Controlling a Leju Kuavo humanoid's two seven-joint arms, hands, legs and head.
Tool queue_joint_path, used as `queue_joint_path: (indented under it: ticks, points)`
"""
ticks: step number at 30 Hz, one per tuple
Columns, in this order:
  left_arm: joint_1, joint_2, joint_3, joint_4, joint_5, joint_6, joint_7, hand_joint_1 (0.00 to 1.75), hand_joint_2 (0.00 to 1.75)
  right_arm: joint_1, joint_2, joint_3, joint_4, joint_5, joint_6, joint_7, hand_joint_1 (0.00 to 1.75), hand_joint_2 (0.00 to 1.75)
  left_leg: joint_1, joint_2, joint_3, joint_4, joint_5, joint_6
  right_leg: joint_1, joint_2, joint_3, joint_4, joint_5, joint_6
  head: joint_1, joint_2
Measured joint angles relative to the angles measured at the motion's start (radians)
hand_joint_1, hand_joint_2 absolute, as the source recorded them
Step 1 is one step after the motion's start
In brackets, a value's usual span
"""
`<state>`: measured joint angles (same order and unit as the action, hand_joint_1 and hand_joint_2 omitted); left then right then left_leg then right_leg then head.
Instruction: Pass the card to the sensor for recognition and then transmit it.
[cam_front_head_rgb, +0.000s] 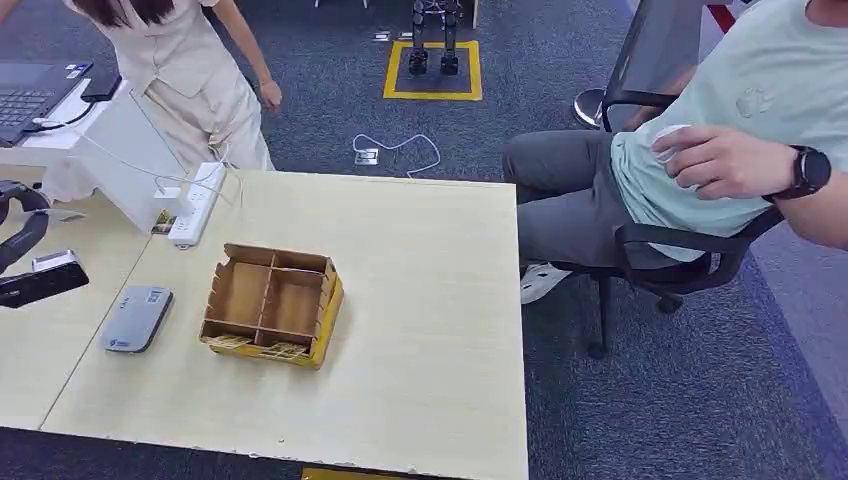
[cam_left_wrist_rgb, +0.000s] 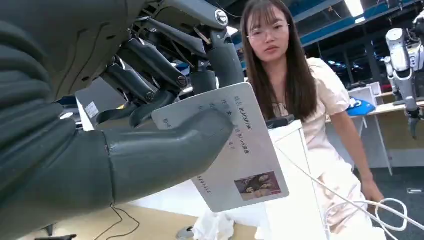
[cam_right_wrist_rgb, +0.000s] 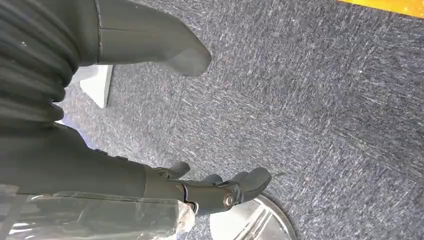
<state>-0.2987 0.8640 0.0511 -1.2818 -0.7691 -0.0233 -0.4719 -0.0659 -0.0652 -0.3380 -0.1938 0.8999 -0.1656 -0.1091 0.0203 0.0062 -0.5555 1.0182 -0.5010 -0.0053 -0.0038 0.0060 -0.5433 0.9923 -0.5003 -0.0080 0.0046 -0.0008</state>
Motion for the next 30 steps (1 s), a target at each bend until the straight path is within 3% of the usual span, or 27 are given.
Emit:
queue_joint_path:
  ticks: [5, 12, 19, 30]
  points:
    - [-0.002, -0.013, 0.0, 0.0, -0.029, 0.014, 0.03, 1.75, 1.75, -0.001, 0.0, -0.002, 0.0, 0.004, 0.0, 0.0, 0.0, 1.75, 0.0, 0.0, 0.0, 0.0, 0.0, 0.0, 0.0, 0.0, 0.0, 0.0, 0.0, 0.0, 0.0, 0.0]
    - [0.001, -0.069, 0.0, 0.013, -0.115, 0.143, 0.05, 1.75, 1.75, 0.0, 0.003, -0.018, 0.0, 0.015, -0.005, -0.002, 0.0, 1.75, 0.0, 0.0, 0.0, 0.0, 0.0, 0.0, 0.0, 0.0, 0.0, 0.0, 0.0, 0.0, 0.0, 0.0]
    - [0.005, -0.103, 0.0, 0.028, -0.128, 0.156, 0.052, 1.75, 1.75, 0.0, 0.004, -0.025, 0.0, 0.017, -0.005, -0.002, 0.0, 1.75, 0.0, 0.0, 0.0, 0.0, 0.0, 0.0, 0.0, 0.0, 0.0, 0.0, 0.0, 0.0, 0.0, 0.0]
    - [0.01, -0.179, 0.0, 0.159, -0.286, 0.371, 0.092, 1.75, 1.75, 0.0, 0.008, -0.044, 0.0, 0.042, -0.013, 0.002, 0.0, 1.75, 0.0, 0.0, 0.0, 0.0, 0.0, 0.0, 0.0, 0.0, 0.0, 0.0, 0.0, 0.0, 0.0, 0.0]
